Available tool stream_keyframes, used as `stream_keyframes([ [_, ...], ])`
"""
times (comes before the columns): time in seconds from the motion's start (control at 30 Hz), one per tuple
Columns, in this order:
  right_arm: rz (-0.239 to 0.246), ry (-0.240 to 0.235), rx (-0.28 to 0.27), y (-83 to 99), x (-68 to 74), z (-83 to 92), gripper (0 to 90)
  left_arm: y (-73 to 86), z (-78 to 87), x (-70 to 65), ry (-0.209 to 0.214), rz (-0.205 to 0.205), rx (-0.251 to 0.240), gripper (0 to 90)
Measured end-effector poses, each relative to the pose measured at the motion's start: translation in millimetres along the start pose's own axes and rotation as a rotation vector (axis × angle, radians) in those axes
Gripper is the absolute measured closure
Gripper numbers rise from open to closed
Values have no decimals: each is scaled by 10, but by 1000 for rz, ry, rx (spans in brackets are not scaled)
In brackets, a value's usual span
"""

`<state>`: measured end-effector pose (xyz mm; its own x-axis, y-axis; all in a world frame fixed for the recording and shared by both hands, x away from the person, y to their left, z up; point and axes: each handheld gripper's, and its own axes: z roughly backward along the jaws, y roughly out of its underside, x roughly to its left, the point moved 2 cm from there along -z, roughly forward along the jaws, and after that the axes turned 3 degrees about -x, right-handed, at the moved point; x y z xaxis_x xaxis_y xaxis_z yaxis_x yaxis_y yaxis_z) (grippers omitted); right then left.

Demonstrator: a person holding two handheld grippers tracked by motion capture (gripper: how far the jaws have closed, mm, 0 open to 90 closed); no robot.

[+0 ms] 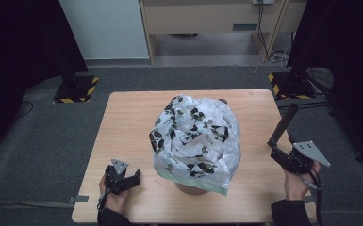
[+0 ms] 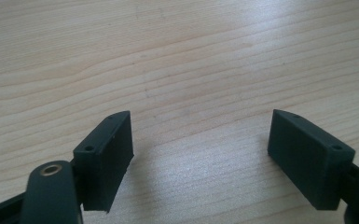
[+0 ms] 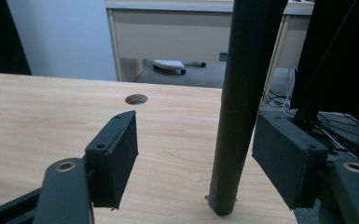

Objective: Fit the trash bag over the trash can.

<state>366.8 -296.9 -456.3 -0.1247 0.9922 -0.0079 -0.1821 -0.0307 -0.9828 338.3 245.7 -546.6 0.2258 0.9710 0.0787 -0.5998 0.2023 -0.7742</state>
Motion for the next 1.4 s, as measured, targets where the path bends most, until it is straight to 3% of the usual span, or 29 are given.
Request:
stream_keyframes([
  [0.27,-2,64,-27,-88,-143,-167,338,-1,-9,20,6,20,8,194],
  [0.47,-26,60,-32,-181,-242,-307,382,-1,-26,67,35,61,24,182],
  [0.7,-11,66,-23,-234,-217,-437,438,-1,-24,61,34,55,24,180],
  [1.0,-22,89,-13,-313,-240,-508,605,-1,-24,62,35,57,24,180],
  [1.2,-6,123,11,-345,-204,-514,623,-1,-26,64,36,59,25,178],
  [1.4,29,105,23,-358,-171,-485,627,-1,-26,64,36,59,25,178],
])
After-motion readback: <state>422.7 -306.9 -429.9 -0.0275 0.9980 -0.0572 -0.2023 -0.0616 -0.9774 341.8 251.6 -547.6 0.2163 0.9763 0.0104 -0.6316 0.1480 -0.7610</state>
